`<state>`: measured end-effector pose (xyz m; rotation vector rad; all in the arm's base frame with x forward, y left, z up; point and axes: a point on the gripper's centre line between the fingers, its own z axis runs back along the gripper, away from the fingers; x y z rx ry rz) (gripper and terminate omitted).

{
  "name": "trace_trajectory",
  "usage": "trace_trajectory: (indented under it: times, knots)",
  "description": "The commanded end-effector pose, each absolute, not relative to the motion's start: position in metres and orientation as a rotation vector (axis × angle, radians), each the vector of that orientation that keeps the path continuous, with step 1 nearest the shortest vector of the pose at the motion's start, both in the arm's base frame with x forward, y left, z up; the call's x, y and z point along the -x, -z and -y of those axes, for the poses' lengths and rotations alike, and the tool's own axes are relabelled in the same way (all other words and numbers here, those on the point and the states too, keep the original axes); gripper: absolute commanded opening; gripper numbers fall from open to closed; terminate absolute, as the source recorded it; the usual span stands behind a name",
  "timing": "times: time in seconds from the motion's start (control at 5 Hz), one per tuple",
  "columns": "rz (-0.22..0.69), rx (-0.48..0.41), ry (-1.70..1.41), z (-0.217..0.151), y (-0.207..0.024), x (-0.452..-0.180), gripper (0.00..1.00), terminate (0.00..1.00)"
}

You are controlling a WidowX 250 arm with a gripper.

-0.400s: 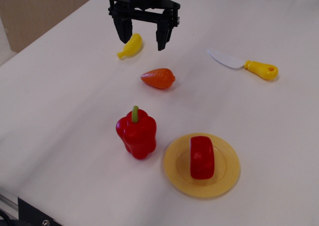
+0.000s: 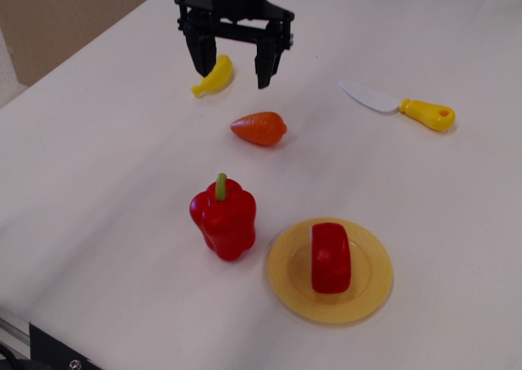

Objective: Take sushi off plate

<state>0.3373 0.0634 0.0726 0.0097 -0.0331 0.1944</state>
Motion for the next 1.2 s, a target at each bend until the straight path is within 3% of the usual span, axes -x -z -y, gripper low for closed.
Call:
trace_trajectory:
  times: [0.0, 0.6, 1.0]
  knots:
    - [0.117, 0.028, -0.157, -0.031, -0.095, -0.310, 1.00, 0.00]
    - [0.085, 0.066, 0.002, 0.050, -0.082, -0.260, 1.00, 0.00]
    - [0.051, 0.026, 0.038, 0.074, -0.066, -0.243, 1.00, 0.00]
